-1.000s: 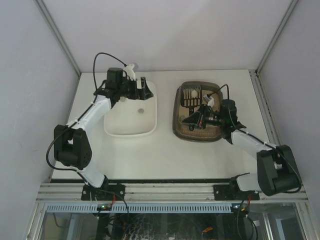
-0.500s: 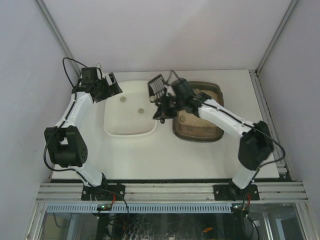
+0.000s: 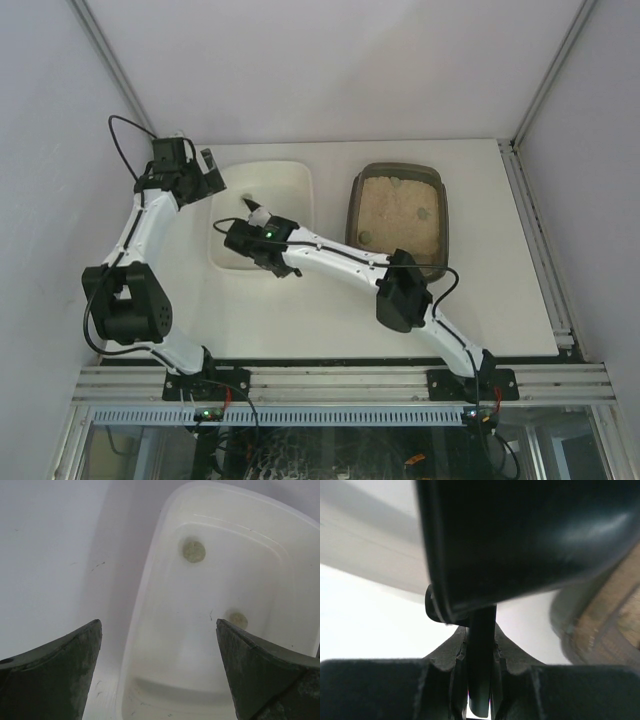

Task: Clean the litter box

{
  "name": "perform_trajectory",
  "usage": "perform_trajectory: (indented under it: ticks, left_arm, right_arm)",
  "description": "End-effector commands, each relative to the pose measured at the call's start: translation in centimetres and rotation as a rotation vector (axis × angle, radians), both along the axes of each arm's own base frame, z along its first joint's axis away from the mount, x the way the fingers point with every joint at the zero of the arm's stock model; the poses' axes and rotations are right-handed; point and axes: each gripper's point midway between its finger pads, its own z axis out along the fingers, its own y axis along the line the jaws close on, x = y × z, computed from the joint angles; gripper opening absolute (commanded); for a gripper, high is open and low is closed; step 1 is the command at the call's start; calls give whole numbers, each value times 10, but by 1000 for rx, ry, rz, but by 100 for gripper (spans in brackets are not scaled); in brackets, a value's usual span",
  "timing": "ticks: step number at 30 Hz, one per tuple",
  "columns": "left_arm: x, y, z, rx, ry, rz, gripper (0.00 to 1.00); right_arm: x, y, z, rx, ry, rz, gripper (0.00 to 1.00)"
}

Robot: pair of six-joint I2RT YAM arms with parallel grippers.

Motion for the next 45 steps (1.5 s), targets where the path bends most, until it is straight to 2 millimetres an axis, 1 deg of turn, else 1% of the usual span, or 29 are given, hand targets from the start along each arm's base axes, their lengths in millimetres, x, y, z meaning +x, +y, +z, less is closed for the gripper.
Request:
perform_trajectory:
  ticks: [1, 4, 7, 8, 9, 11, 12, 14, 15, 16, 17, 18, 20, 21, 22, 23, 24, 25, 27, 29, 31, 34, 39, 43, 44, 45]
  left_arm:
    - [3, 3, 21, 30, -76, -12, 100]
    - [6, -9, 29, -18, -97, -58, 100]
    - [13, -19, 44, -58, -150, -97, 100]
    - [16, -25, 51, -68, -174, -124, 100]
    - [21, -38, 61, -88, -199, -185, 100]
    - [29, -73, 76, -118, -236, -332, 100]
    - [32, -94, 85, -126, -253, -415, 100]
    - [37, -140, 94, -130, -260, -566, 100]
    - [40, -162, 97, -141, -262, -632, 100]
    - [42, -184, 97, -158, -255, -684, 100]
    - [46, -204, 98, -181, -251, -719, 100]
    - [50, -223, 93, -204, -230, -745, 100]
    - [57, -259, 89, -239, -213, -799, 100]
    - [59, -280, 79, -253, -192, -822, 100]
    - [62, -291, 85, -256, -211, -836, 100]
    - [65, -304, 82, -263, -216, -852, 100]
    - [65, -320, 80, -270, -223, -872, 100]
    - [69, -331, 75, -276, -226, -883, 100]
    - [75, -350, 76, -294, -260, -903, 100]
    - [84, -364, 75, -307, -304, -913, 100]
    - [94, -374, 74, -330, -351, -915, 100]
    - [110, -387, 70, -379, -417, -913, 100]
    - [128, -402, 44, -459, -445, -895, 100]
    - [128, -417, 37, -565, -454, -931, 100]
    - [127, -421, 31, -596, -442, -940, 100]
    - [126, -424, 31, -621, -441, -948, 100]
  right_arm:
    - [32, -40, 59, -91, -211, -56, 0]
    - [38, -41, 70, -22, -240, -73, 0]
    - [39, -46, 79, 62, -216, -96, 0]
    - [39, -50, 84, 107, -194, -117, 0]
    - [38, -55, 91, 166, -168, -137, 0]
    - [32, -70, 106, 311, -111, -167, 0]
    - [28, -79, 115, 405, -77, -180, 0]
    - [18, -103, 122, 565, 4, -222, 0]
    - [10, -118, 119, 624, 60, -258, 0]
    - [3, -137, 105, 646, 122, -310, 0]
    - [-2, -153, 104, 680, 154, -353, 0]
    - [-3, -173, 99, 693, 182, -412, 0]
    - [-13, -198, 95, 710, 229, -490, 0]
    - [-21, -206, 94, 722, 265, -521, 0]
    - [-23, -213, 93, 740, 288, -550, 0]
    - [-27, -216, 94, 772, 322, -569, 0]
    - [-30, -216, 95, 811, 365, -579, 0]
    - [-31, -216, 95, 849, 406, -593, 0]
    - [-27, -215, 96, 909, 470, -620, 0]
    - [-18, -213, 98, 966, 511, -647, 0]
    - [-3, -212, 97, 1012, 510, -668, 0]
    - [21, -213, 88, 1030, 494, -720, 0]
    - [53, -203, 66, 1045, 545, -789, 0]
    - [76, -197, 49, 1002, 542, -842, 0]
    - [82, -198, 45, 986, 534, -857, 0]
    - [87, -198, 42, 969, 526, -869, 0]
